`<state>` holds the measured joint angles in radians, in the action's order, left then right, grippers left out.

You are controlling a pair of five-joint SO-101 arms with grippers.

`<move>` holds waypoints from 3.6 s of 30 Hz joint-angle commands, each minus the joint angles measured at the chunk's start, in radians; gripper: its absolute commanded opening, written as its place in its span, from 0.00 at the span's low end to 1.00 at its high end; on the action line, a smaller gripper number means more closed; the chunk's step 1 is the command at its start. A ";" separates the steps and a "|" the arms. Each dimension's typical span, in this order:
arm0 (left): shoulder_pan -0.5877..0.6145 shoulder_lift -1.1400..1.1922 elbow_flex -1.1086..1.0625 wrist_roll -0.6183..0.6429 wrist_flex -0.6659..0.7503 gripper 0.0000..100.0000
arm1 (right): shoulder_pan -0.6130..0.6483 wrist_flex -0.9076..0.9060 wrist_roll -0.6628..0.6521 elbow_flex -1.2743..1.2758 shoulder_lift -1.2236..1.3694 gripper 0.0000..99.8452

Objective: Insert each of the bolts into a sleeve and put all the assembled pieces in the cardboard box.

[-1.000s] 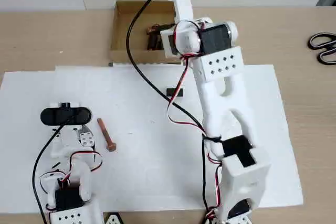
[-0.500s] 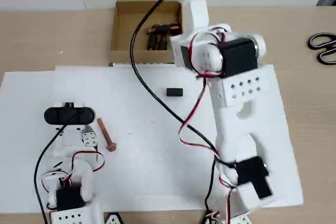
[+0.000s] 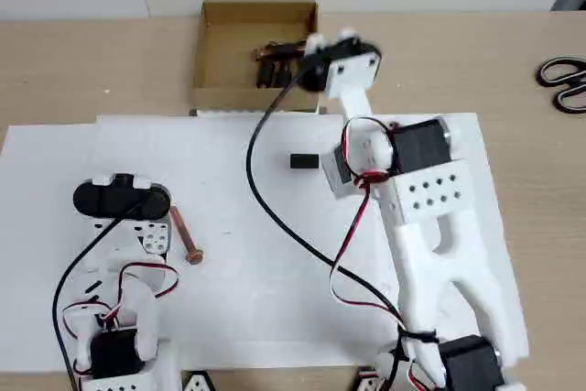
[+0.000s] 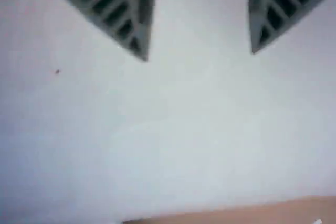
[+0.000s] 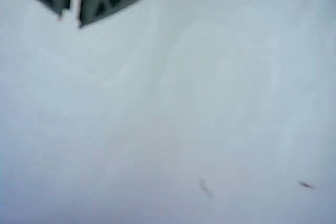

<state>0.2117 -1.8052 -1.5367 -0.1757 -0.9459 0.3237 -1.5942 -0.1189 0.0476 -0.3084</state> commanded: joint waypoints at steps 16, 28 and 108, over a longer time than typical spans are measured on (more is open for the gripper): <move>-0.008 -0.011 0.045 0.018 -0.123 0.14 | -0.030 0.587 -0.433 0.229 0.216 0.20; -0.011 -0.011 0.010 0.107 -0.133 0.14 | 0.039 0.783 -0.597 0.232 0.341 0.20; -0.091 -0.012 -0.079 0.106 -0.092 0.14 | 0.105 0.529 -0.611 -0.189 0.819 0.17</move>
<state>0.1274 -1.8052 -1.6180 -0.0729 -1.0625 0.4404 -1.1001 -0.7311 -0.1166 0.4895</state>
